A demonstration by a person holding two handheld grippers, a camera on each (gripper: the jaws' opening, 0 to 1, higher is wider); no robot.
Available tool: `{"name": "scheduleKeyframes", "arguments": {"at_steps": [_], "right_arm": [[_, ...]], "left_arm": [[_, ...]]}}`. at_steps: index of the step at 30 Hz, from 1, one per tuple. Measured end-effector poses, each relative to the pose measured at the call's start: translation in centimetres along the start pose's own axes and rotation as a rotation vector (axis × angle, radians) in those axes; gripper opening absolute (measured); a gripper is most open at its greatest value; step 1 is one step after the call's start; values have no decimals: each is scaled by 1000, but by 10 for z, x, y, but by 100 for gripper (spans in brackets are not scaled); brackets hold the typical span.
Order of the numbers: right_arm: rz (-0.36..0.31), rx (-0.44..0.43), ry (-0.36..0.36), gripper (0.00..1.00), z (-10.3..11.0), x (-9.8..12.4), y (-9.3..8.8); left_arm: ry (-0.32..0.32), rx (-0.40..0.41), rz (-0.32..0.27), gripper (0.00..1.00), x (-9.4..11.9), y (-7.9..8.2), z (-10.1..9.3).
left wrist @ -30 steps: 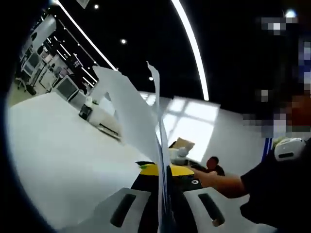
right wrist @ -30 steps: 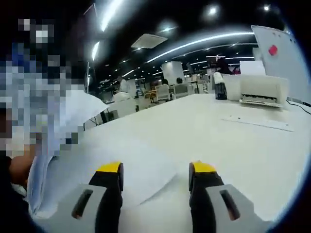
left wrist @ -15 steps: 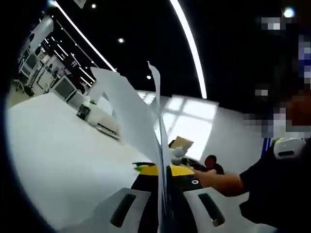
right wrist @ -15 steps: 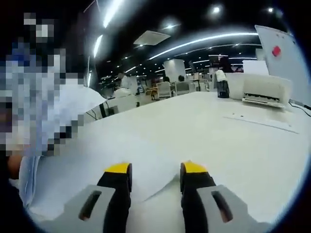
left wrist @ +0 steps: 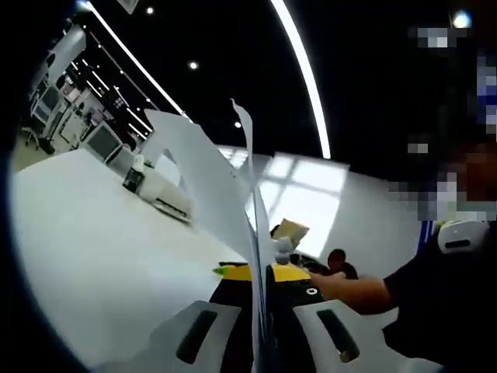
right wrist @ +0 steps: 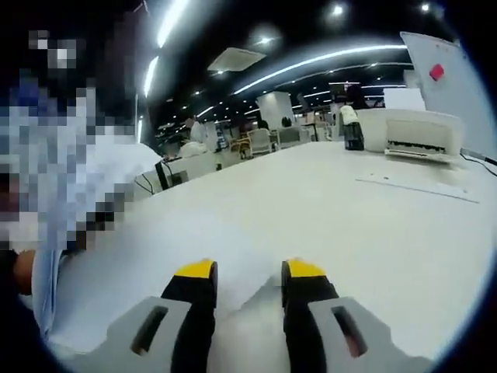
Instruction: Organize the stack of printing papers by aligning and flattening the scattered papers on the table
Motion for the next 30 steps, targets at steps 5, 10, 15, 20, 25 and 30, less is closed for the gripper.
{"name": "scheduleKeyframes", "arguments": {"at_steps": [5, 10, 15, 20, 25, 30], "right_arm": [[31, 38, 23, 7, 7, -3, -6], [25, 53, 60, 0, 12, -1, -7], [-28, 63, 77, 0, 18, 10, -1], [-94, 46, 72, 0, 19, 31, 5], [-210, -11, 35, 0, 13, 67, 17], [-280, -18, 22, 0, 10, 106, 22]], "left_arm": [[5, 1, 3, 6, -1, -1, 0], [16, 4, 5, 6, -1, -1, 2], [28, 1, 11, 6, -1, -2, 4], [36, 7, 2, 6, 0, -1, 6], [48, 0, -1, 6, 1, 0, 8], [52, 13, -25, 6, 4, 4, 10]]}}
Point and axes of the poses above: the point that each gripper's makers call its tool centre point, and the gripper's own axes: x roughly backward along the fingers, z roughly to its left, y roughly out of its top, the point moved 2 cm from there along x, roughly backward along the fingers, and after that the axes turned 13 degrees about z, right-handed, at the moved point
